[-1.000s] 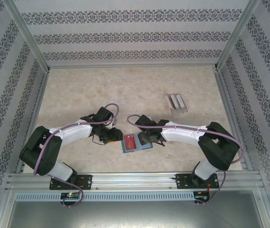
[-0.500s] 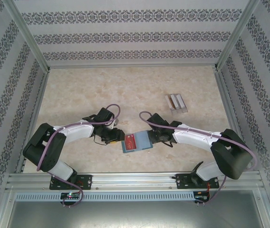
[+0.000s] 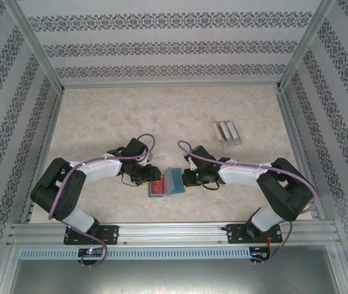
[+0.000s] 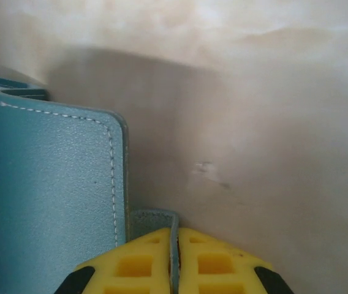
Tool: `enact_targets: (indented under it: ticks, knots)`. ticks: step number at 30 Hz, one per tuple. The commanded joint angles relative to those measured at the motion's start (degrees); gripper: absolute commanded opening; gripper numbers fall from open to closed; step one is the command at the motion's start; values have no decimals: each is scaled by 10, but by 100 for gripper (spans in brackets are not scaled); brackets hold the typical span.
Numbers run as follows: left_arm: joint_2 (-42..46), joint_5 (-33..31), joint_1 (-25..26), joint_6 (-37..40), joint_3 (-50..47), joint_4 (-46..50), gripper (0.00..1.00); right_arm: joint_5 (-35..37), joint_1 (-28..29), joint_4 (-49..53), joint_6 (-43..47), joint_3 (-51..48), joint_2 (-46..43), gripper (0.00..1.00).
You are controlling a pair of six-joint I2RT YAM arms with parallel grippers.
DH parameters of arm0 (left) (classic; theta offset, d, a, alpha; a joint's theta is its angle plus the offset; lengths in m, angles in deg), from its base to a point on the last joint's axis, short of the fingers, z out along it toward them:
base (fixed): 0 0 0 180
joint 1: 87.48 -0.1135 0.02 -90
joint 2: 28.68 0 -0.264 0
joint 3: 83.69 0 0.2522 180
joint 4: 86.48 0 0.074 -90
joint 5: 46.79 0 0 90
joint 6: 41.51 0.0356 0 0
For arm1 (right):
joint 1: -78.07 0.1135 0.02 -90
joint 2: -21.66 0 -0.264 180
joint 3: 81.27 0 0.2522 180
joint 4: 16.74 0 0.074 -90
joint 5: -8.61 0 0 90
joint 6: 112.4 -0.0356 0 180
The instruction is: Put the credit cards into the card holder
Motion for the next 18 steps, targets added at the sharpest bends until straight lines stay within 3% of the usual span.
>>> enact_targets:
  ticks: [1, 4, 18]
  knots:
    - [30, -30, 10, 19, 30, 17, 51, -64, 12, -67, -37, 7, 22, 7]
    - [30, -43, 17, 21, 43, 46, 50, -63, 9, -81, -49, 5, 26, 9]
    - [35, -67, 81, -29, 62, -1, 51, -77, -1, -114, -74, -7, 38, 13]
